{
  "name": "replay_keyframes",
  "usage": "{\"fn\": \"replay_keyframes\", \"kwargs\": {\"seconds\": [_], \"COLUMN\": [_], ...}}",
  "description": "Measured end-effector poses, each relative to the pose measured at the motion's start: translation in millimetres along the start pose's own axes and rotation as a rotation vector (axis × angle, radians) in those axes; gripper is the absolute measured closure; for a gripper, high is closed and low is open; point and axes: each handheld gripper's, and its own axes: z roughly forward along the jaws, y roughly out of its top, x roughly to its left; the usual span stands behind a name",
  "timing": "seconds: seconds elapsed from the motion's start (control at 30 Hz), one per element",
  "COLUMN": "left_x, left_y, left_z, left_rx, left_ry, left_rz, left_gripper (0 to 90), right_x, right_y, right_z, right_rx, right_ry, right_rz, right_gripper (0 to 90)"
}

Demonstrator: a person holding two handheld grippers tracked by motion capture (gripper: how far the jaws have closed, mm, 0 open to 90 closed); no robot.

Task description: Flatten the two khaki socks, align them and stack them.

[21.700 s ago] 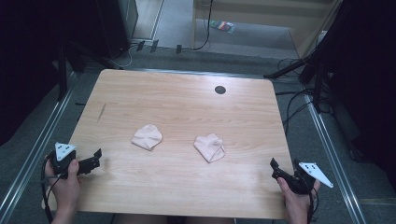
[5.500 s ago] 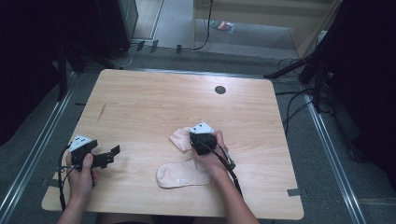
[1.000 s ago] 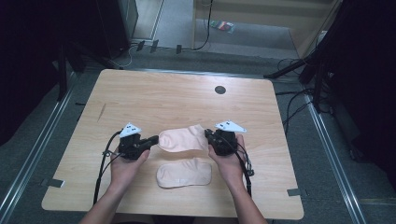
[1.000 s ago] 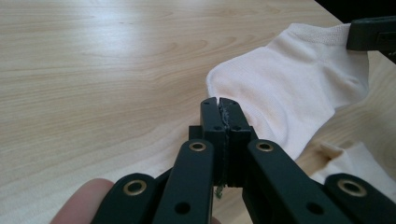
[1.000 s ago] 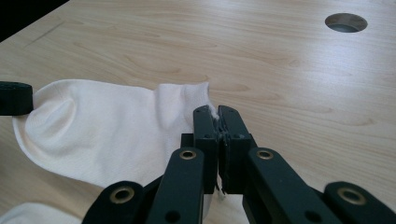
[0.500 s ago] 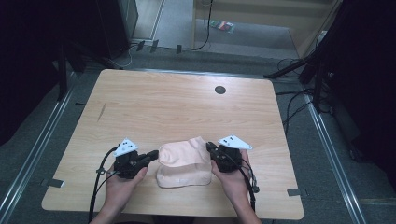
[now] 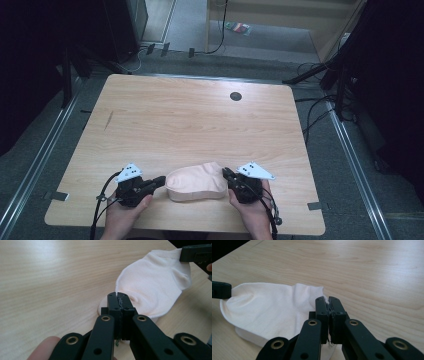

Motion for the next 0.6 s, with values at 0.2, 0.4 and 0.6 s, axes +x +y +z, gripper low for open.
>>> {"fn": "replay_keyframes", "kwargs": {"seconds": [0.2,0.4,0.6], "left_x": [0.5,0.6,-1.1], "left_y": [-3.9,-9.2,-14.0], "left_z": [4.6,11.2,13.9], "left_rx": [0.021,0.044,0.063], "left_ry": [0.002,0.028,0.064], "left_rz": [-0.004,0.01,0.035], "left_gripper": [90.0,90.0,86.6], "right_x": [2.5,-1.5,-1.5], "right_y": [-8.2,-17.4,-25.4], "right_z": [3.4,8.8,12.1], "right_rx": [0.015,0.023,0.042], "right_ry": [-0.001,-0.006,0.008], "right_rz": [-0.016,-0.021,-0.015], "right_gripper": [88.2,88.1,87.1]}}
